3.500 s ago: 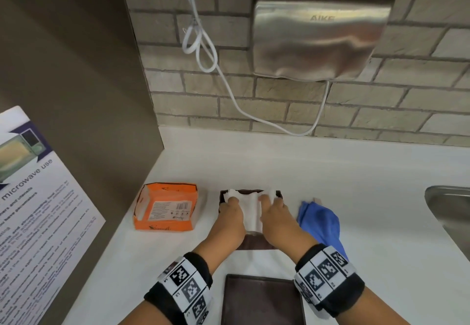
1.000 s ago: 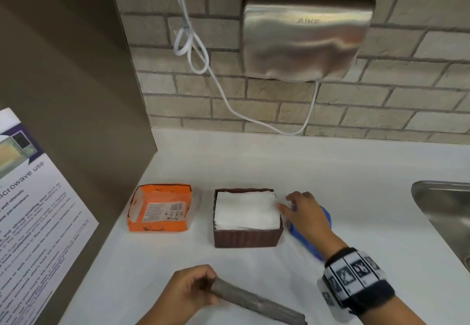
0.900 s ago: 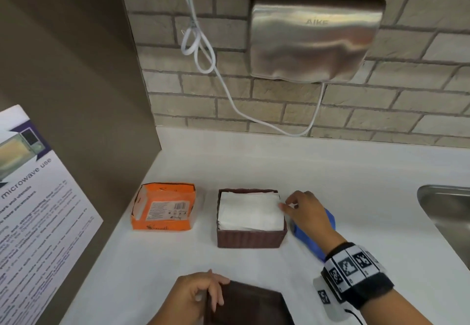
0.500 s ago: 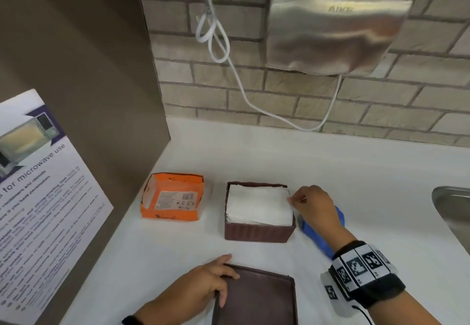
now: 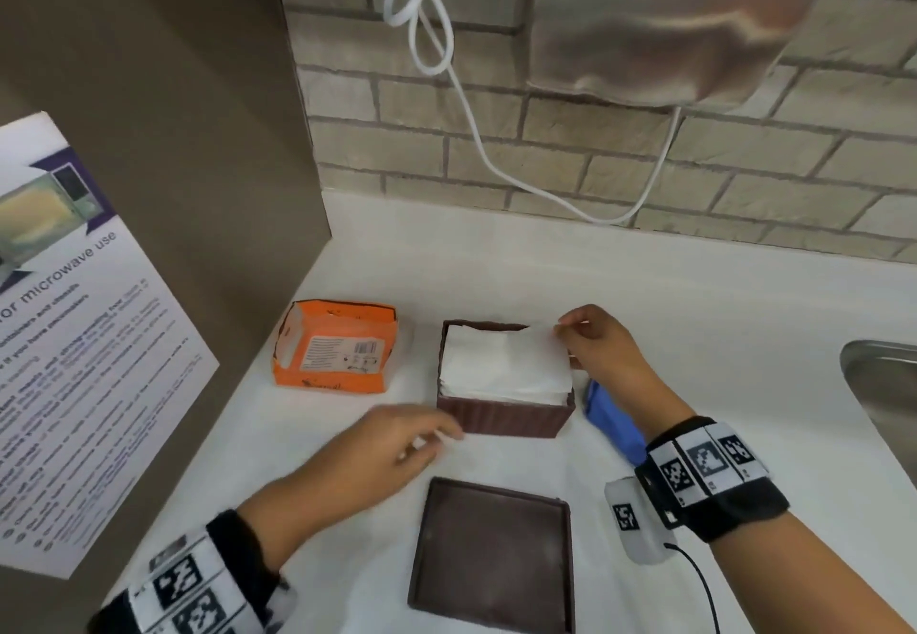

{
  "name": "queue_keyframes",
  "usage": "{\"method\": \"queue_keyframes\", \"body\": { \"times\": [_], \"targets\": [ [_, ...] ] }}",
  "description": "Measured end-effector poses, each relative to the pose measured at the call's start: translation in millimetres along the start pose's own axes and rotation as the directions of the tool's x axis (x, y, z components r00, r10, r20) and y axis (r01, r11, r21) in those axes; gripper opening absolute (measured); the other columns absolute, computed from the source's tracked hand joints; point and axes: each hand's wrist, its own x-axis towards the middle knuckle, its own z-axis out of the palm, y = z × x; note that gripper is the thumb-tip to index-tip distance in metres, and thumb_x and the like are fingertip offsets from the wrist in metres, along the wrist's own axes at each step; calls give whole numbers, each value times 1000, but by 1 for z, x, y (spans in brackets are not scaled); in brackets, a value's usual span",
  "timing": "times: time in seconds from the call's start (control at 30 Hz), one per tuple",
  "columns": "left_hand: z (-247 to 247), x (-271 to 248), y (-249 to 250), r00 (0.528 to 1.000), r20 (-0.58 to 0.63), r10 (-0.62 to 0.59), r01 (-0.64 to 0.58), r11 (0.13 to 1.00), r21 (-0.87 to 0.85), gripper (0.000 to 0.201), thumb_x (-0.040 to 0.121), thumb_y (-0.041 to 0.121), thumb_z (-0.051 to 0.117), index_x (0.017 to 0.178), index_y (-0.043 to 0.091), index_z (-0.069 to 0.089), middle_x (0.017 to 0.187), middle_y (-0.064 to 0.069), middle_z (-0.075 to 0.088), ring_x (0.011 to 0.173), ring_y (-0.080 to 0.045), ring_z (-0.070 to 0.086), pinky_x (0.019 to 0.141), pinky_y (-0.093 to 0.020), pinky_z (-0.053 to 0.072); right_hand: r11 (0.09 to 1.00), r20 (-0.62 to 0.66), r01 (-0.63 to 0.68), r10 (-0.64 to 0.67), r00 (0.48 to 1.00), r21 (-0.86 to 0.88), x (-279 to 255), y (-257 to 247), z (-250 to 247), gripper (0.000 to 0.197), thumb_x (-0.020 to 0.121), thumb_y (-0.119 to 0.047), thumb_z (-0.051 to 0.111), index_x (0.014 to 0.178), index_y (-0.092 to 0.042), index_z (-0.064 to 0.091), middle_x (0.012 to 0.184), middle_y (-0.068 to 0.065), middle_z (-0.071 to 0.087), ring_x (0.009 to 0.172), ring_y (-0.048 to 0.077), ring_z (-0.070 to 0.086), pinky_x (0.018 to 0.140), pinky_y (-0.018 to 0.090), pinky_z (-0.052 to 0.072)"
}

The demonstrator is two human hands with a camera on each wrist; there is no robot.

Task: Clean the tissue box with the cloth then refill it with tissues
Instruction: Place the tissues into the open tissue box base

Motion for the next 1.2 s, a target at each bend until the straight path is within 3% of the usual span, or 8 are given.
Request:
{"method": "queue_keyframes", "body": {
  "times": [0.17,0.33,0.43,0.53,0.6,0.7,0.87,1.2],
  "targets": [
    [-34,51,4,979,-193,-63,77,995,65,25,93,15,56,115,21,67,105,8,67,85,1,59,67,-2,39,998,-22,-52,51,998,-36,0,8,-1,19,89,-14,62,105,-10,54,97,18,66,78,28,61,82,45,54],
    [-33,104,-15,962,-141,-232,258,941,218,25,94,24,51,101,10,71,104,-7,65,95,-23,62,76,-27,47,967,19,38,-34,999,-250,-1,14,1,36,88,-17,64,121,-13,51,84,8,62,69,19,56,58,19,43],
    [-28,122,-18,946,-119,-302,323,910,259,33,94,29,51,92,4,72,94,-11,67,88,-26,63,80,-38,54,946,9,43,-43,999,-322,0,15,-1,32,87,-21,66,115,-14,55,81,4,61,67,13,54,56,17,39],
    [-21,134,-17,939,-120,-321,342,898,276,33,91,35,56,91,8,75,87,-9,72,83,-25,66,77,-37,56,921,24,40,-33,999,-386,-1,17,-2,24,85,-26,69,105,-16,61,84,6,65,76,16,56,58,19,38],
    [-18,138,-15,930,-162,-331,364,892,268,31,90,36,59,90,10,75,86,-8,73,83,-23,66,75,-33,55,916,28,40,-32,999,-398,-1,18,-2,13,85,-25,69,80,-19,58,70,0,60,70,15,52,59,17,37],
    [-15,139,-16,913,-229,-338,379,909,173,26,88,32,63,92,9,75,92,-7,73,89,-23,66,80,-33,54,934,28,51,-44,999,-355,-2,21,-3,36,87,-20,67,56,-18,48,45,-10,46,51,10,42,47,9,36],
    [-16,133,-25,880,-291,-376,354,927,-125,21,86,28,68,92,8,71,97,-4,72,93,-20,65,75,-23,49,948,37,64,-55,998,-312,-4,18,-3,24,89,-22,64,76,-3,63,55,-2,44,52,10,39,51,19,32],
    [-17,122,-24,884,-226,-408,378,911,-167,28,81,25,73,102,13,58,75,9,56,79,-13,58,59,-16,42,874,46,76,-61,997,-481,6,9,3,46,90,-25,63,54,-24,34,54,-7,37,52,9,36,49,19,25]
  ]
}}
